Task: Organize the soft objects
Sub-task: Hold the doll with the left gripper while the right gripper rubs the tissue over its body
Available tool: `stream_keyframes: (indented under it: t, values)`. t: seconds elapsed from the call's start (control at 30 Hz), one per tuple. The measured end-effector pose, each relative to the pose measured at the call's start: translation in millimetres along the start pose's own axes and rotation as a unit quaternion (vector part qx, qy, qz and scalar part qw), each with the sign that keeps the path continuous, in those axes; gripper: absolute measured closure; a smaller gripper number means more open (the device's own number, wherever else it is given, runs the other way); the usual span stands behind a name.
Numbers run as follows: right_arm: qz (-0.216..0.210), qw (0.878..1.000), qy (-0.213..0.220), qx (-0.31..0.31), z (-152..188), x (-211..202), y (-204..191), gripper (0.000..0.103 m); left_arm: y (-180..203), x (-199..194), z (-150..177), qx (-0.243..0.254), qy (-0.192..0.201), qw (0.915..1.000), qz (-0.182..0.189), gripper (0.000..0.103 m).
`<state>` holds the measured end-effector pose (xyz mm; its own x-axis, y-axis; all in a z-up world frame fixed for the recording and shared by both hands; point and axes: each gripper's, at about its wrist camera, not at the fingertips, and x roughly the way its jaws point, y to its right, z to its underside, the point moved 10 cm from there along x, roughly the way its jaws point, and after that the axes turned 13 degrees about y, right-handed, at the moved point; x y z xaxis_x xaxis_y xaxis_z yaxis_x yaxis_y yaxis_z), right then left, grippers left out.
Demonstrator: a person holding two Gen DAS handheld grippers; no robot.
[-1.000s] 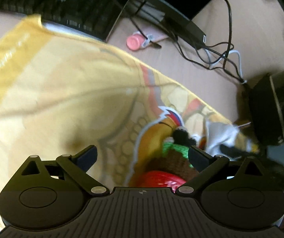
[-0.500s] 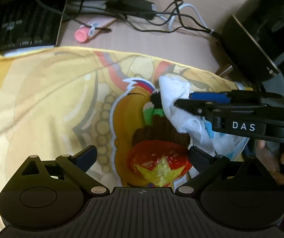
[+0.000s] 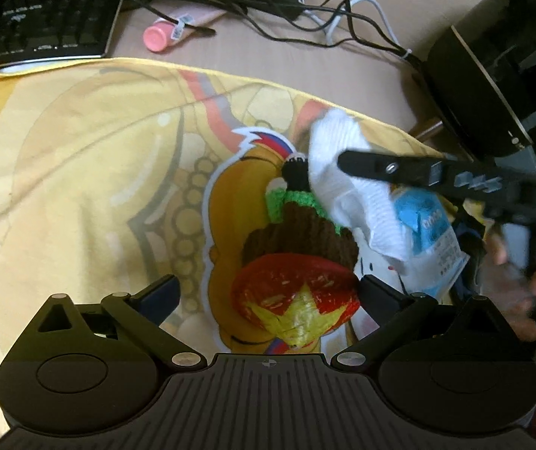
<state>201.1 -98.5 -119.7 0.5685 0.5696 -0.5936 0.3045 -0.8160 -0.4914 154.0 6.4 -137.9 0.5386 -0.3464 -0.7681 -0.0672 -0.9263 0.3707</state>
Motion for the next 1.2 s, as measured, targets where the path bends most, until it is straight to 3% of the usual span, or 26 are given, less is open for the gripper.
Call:
stream_keyframes:
  t: [0.07,0.13,0.23,0.3,0.47,0.6,0.67,0.83,1.0,1.13,1.2]
  values:
    - [-0.04,0.999,-0.003,0.027,-4.4,-8.2,-11.9,0.092,-0.9,-0.2,0.0,-0.003,0.0,1.0,0.001,0.0]
    - [-0.051,0.998,-0.011,0.024,-2.3,-10.1,-18.5,0.092,-1.7,0.1,0.7,-0.008,-0.001,1.0,0.003,0.0]
    - [-0.009,0.999,-0.028,-0.023,13.1,-3.0,-14.5,0.092,-1.6,-0.2,1.2,-0.007,-0.002,1.0,0.003,0.0]
    - [0.013,0.998,-0.032,-0.048,20.8,-1.3,-10.5,0.085,-1.8,-1.0,1.7,-0.006,-0.001,1.0,0.001,0.0]
    - [0.007,0.999,-0.037,0.0,22.5,0.7,-8.8,0.071,-2.1,0.3,4.4,-0.011,-0.003,0.9999,0.005,0.0]
    - [0.011,0.999,-0.034,-0.017,22.3,6.0,-14.3,0.071,-0.4,0.9,5.0,-0.001,-0.005,1.0,0.0,0.0]
    - [0.013,0.999,-0.03,-0.042,21.0,6.0,-20.2,0.088,0.7,0.7,4.9,0.006,-0.004,1.0,-0.002,0.0]
    - [0.001,0.992,-0.027,-0.121,22.7,-6.4,-41.2,0.088,4.6,0.7,5.5,0.022,-0.005,0.9997,-0.005,0.0]
    - [0.04,0.994,-0.037,-0.091,28.1,-11.1,-10.0,0.089,5.7,-0.7,6.1,0.033,-0.003,0.9994,-0.01,0.0]
    - [0.085,0.989,-0.034,-0.113,33.7,-23.5,10.0,0.089,2.6,-3.6,4.9,0.036,0.001,0.9993,-0.013,0.0]
    - [0.088,0.99,-0.042,-0.106,41.8,-30.7,15.9,0.089,3.0,-9.2,1.0,0.052,0.015,0.9984,-0.013,0.0]
